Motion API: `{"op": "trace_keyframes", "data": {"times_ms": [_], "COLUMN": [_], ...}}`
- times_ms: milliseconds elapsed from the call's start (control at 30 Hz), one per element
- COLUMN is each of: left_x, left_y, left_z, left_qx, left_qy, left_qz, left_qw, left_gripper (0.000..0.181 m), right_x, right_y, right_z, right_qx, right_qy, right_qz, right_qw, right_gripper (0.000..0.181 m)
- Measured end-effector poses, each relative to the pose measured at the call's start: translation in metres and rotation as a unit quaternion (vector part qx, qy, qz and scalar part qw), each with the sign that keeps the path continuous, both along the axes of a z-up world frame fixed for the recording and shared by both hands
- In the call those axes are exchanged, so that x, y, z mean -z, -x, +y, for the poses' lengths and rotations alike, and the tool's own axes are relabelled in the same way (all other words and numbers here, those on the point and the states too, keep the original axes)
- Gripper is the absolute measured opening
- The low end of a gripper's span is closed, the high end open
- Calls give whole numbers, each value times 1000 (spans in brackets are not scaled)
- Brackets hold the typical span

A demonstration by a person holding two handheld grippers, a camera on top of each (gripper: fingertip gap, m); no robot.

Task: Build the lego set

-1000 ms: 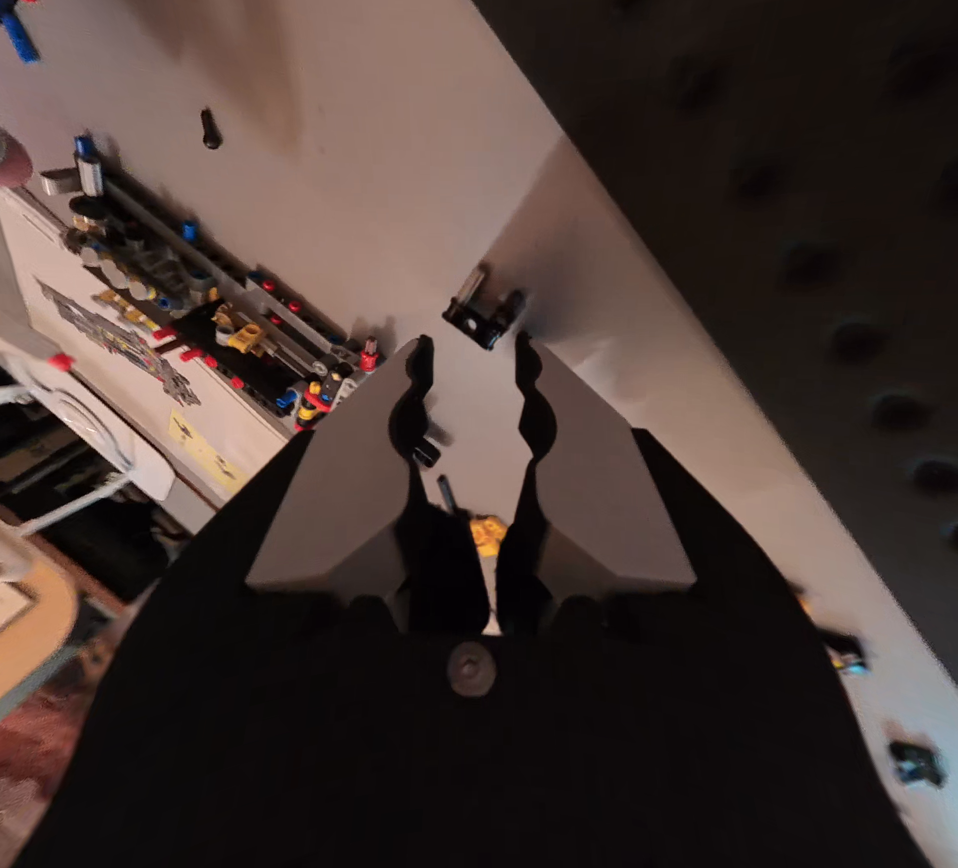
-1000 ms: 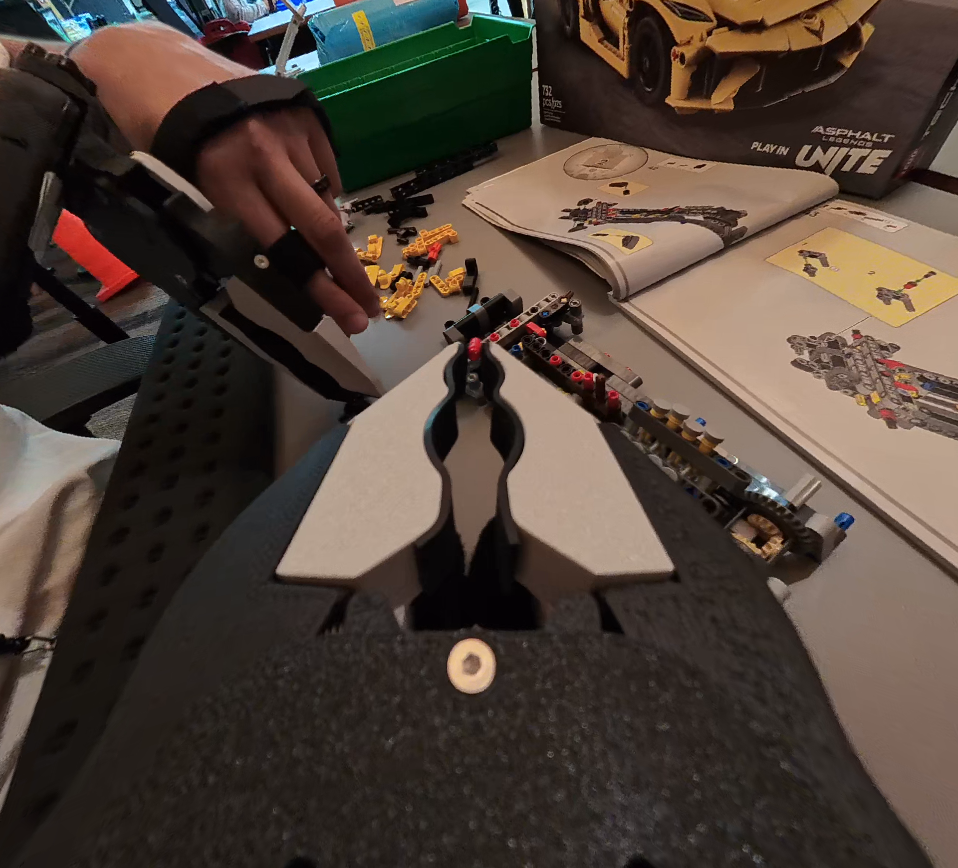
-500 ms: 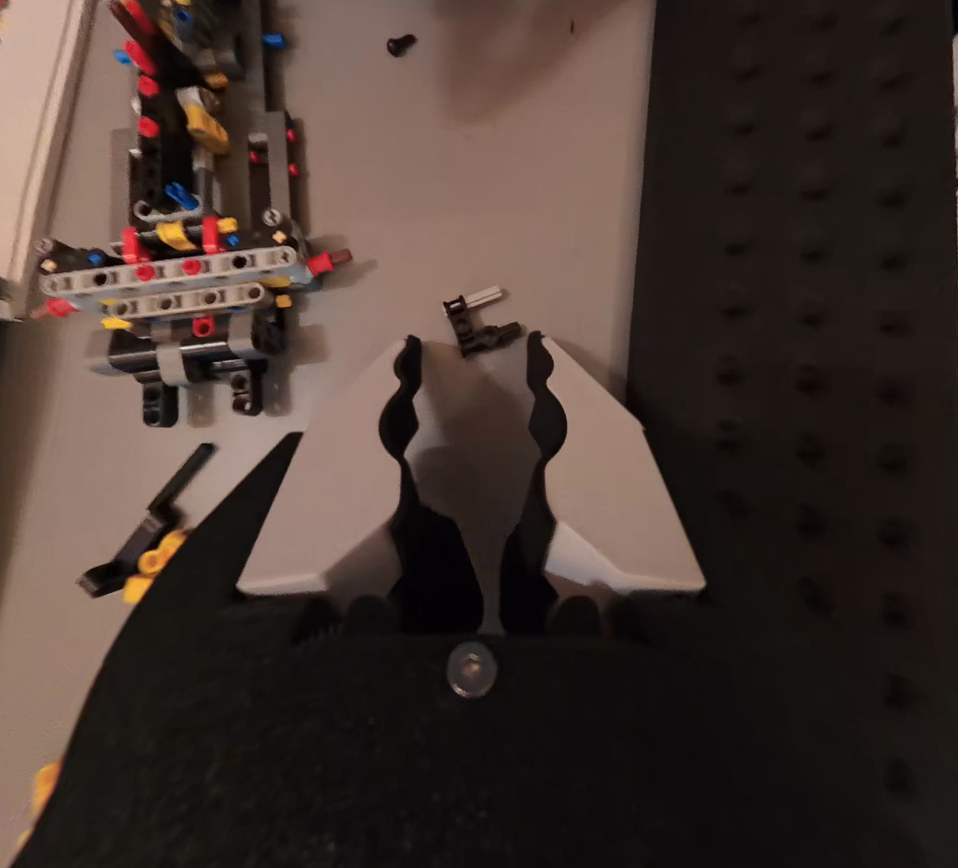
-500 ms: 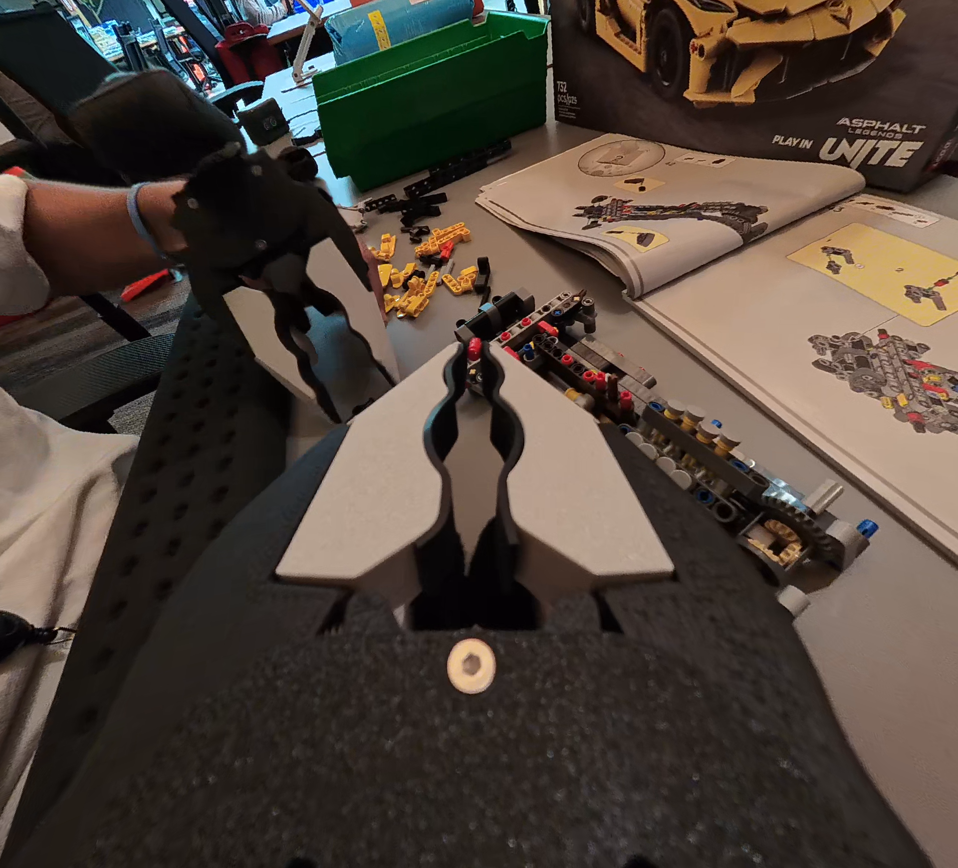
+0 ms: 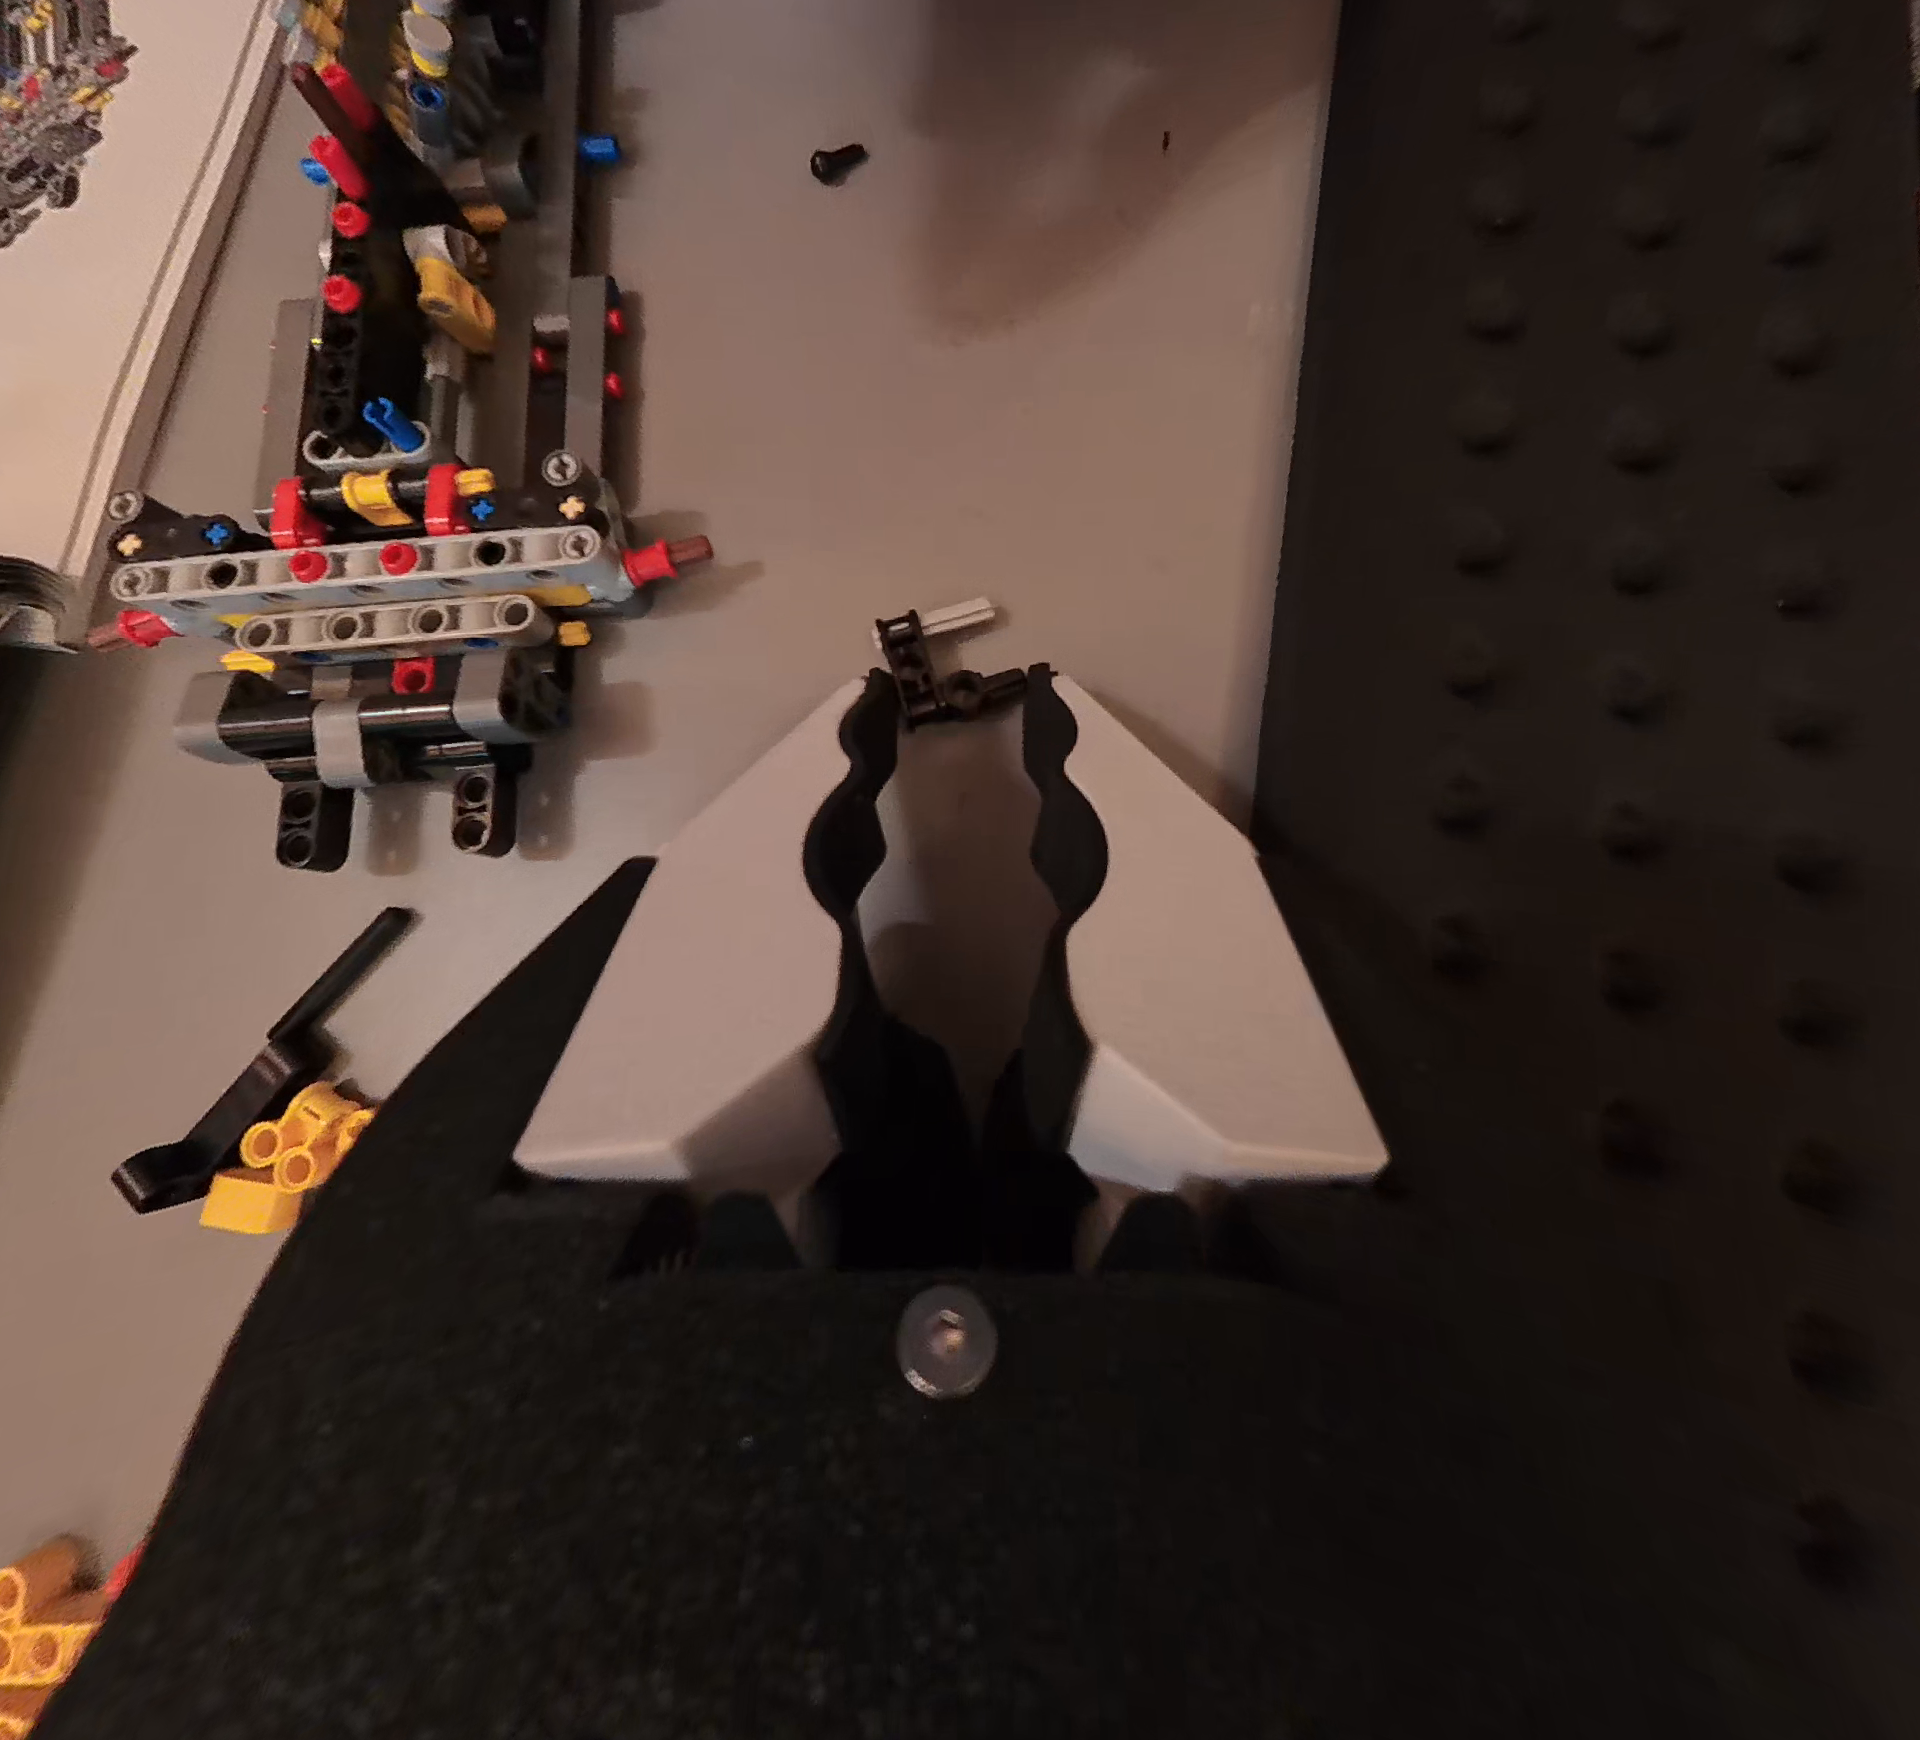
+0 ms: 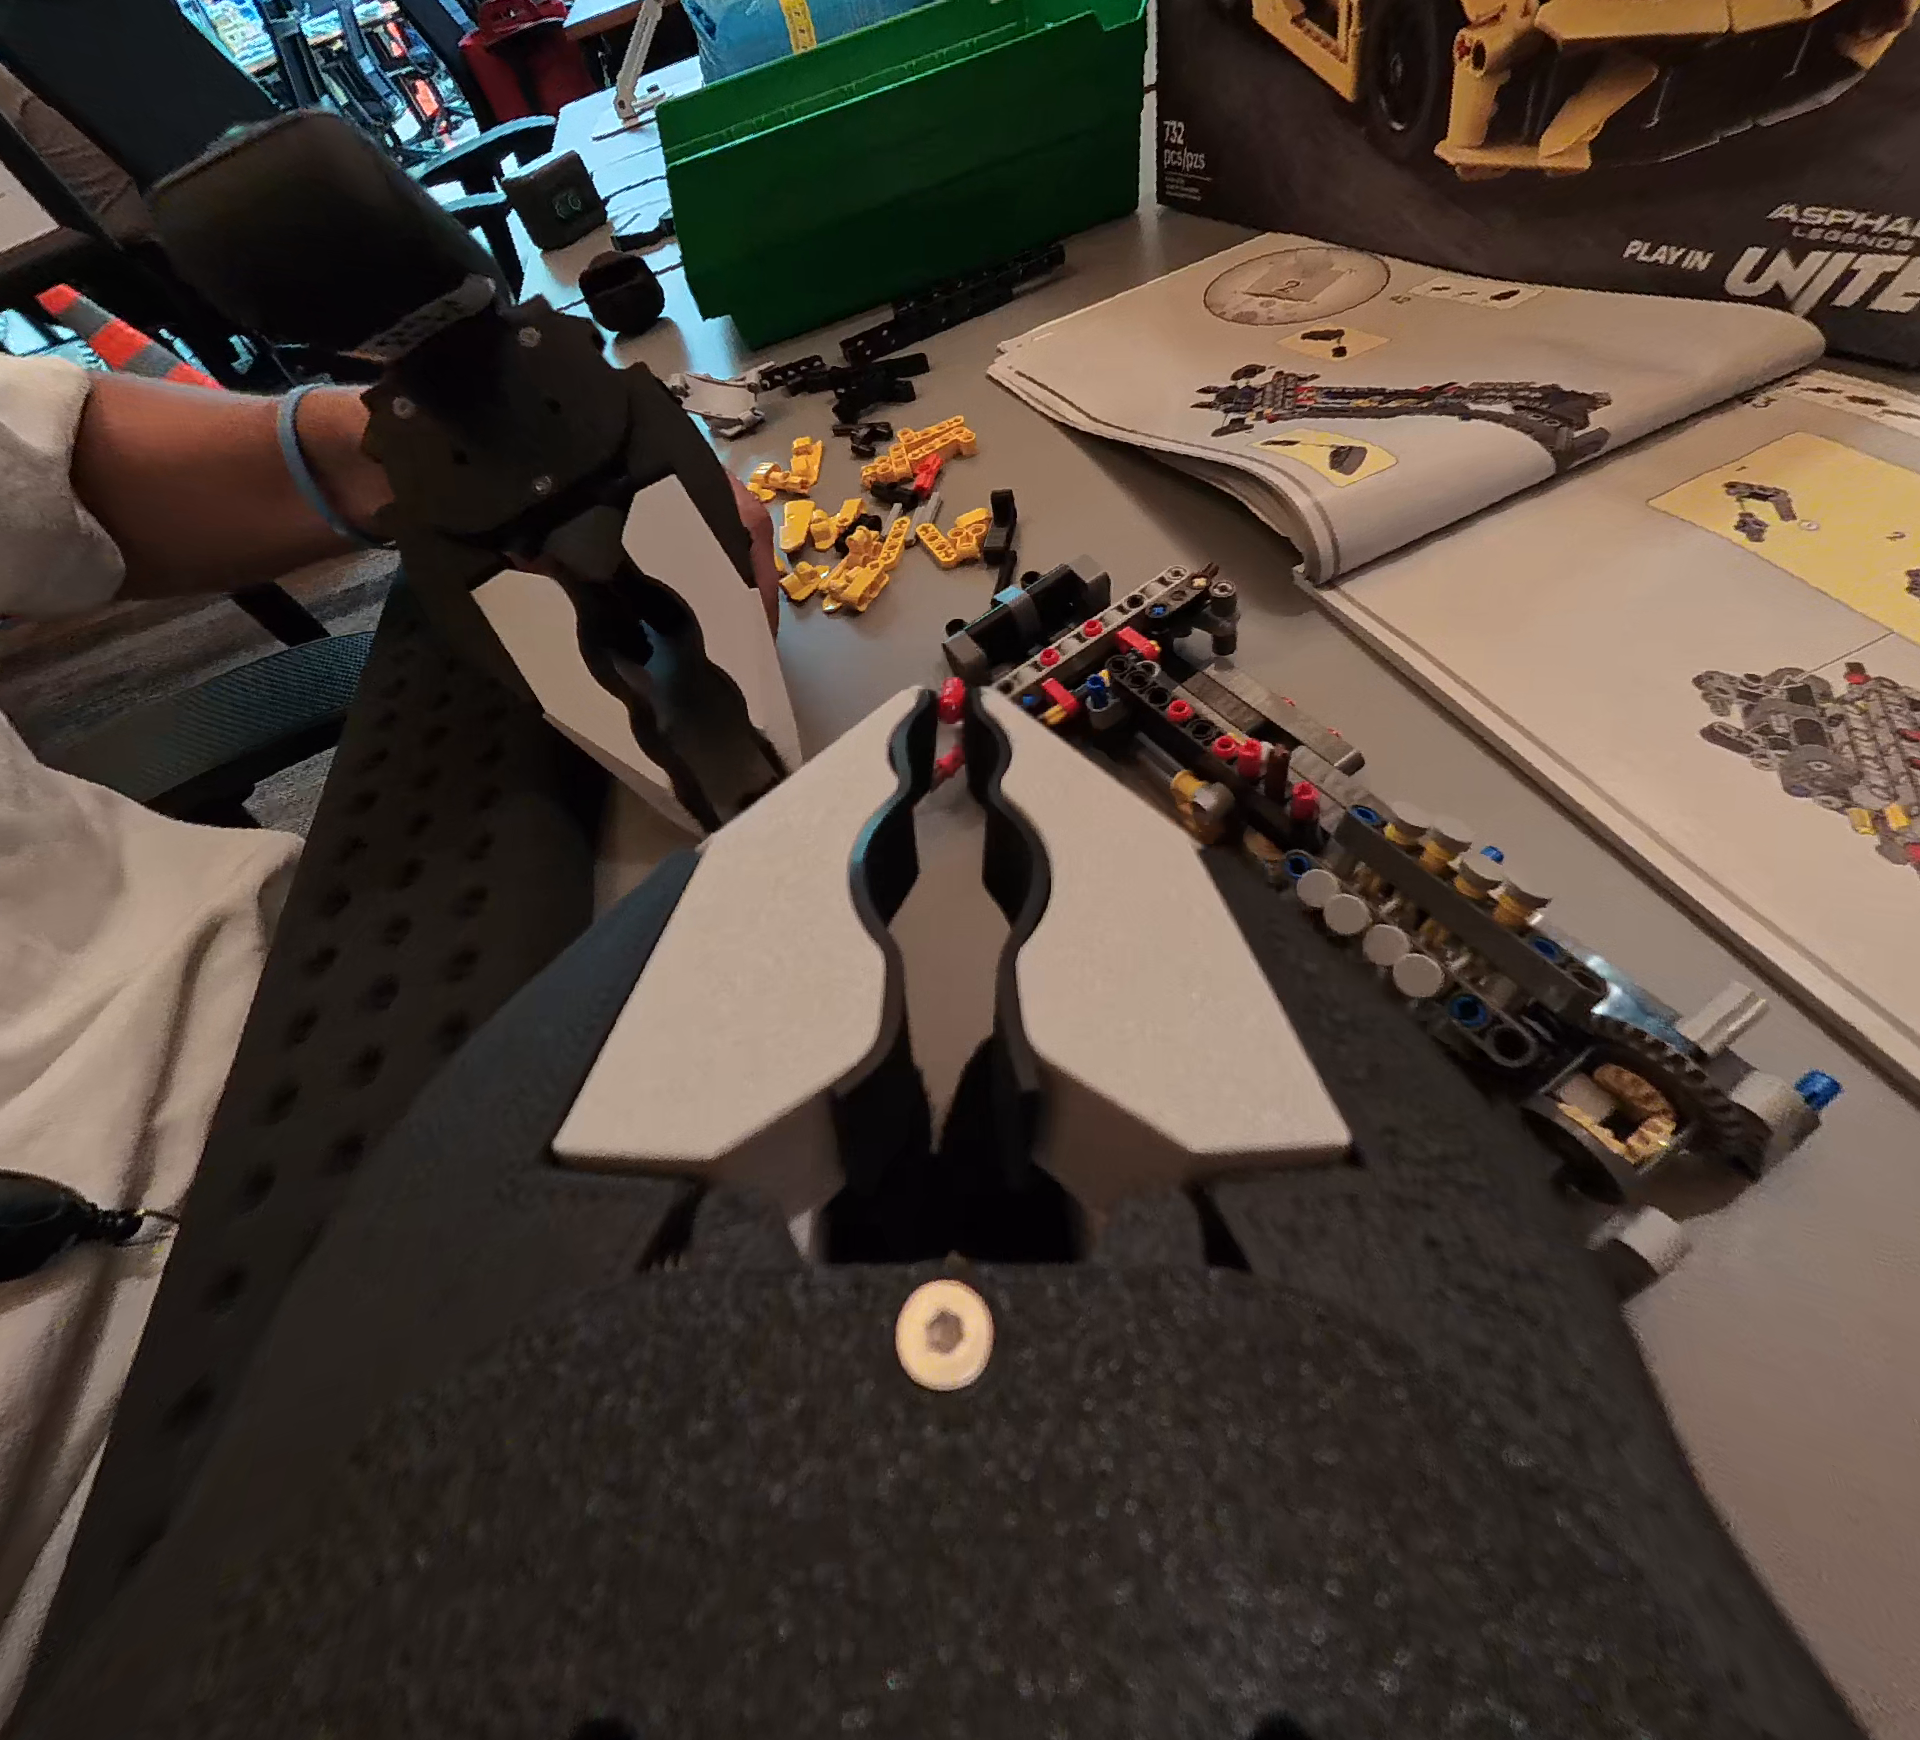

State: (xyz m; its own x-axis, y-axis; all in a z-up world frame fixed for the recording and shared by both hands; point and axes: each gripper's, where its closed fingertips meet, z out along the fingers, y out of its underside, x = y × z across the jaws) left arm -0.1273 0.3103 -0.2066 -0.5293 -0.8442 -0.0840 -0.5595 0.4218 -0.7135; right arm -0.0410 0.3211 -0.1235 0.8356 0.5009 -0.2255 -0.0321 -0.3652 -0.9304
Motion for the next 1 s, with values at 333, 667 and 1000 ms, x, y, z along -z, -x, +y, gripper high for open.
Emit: {"op": "trace_keyframes", "data": {"times_ms": [333,667,1000], "left_x": [-46,-71,-64], "left_y": [-23,-33,-28], "left_z": [-5,-14,-7], "left_qx": [3,-15,-13], "left_qy": [53,171,131], "left_qz": [-29,-46,-67], "left_qw": [998,984,989], "left_gripper": [23,22,22], "right_x": [15,20,8], "right_y": [53,59,50], "right_z": [-15,-20,-16], "right_qx": [-112,-132,-105], "right_qy": [16,32,-5], "right_qz": [-43,-39,-57], "right_qw": [993,990,993], "right_gripper": [4,4,4]}}
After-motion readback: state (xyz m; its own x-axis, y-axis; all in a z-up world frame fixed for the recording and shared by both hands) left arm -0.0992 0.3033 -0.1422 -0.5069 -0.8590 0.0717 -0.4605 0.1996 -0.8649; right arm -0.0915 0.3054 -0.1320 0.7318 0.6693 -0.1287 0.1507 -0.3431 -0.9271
